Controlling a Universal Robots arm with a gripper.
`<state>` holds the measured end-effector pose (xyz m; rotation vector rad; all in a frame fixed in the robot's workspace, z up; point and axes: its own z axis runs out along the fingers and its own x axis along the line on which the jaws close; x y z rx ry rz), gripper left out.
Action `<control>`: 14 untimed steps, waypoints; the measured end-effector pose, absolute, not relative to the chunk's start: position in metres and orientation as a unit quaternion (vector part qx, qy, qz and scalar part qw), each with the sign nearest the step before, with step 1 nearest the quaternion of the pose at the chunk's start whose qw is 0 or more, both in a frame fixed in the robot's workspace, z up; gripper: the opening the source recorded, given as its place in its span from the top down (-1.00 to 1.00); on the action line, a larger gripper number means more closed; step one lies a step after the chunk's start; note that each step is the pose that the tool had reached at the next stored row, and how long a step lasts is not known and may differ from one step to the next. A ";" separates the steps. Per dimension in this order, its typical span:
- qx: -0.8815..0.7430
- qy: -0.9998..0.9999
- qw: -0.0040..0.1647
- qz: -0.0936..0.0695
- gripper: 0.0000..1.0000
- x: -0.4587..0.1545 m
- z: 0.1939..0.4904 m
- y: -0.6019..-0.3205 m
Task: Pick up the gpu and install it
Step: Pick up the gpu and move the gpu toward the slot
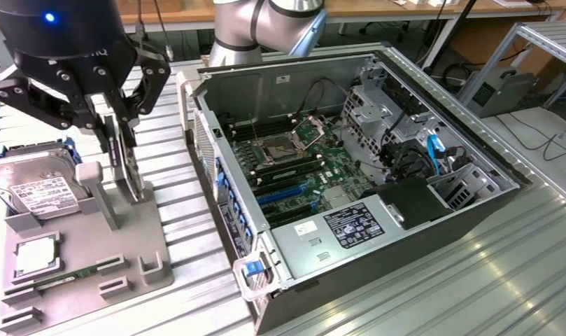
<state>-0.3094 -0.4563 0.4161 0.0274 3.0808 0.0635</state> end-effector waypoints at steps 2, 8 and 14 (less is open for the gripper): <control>0.009 0.999 0.031 0.021 0.45 -0.309 0.421 -0.456; 0.009 0.999 0.031 0.021 0.45 -0.309 0.435 -0.456; 0.009 0.999 0.032 0.020 0.45 -0.309 0.442 -0.456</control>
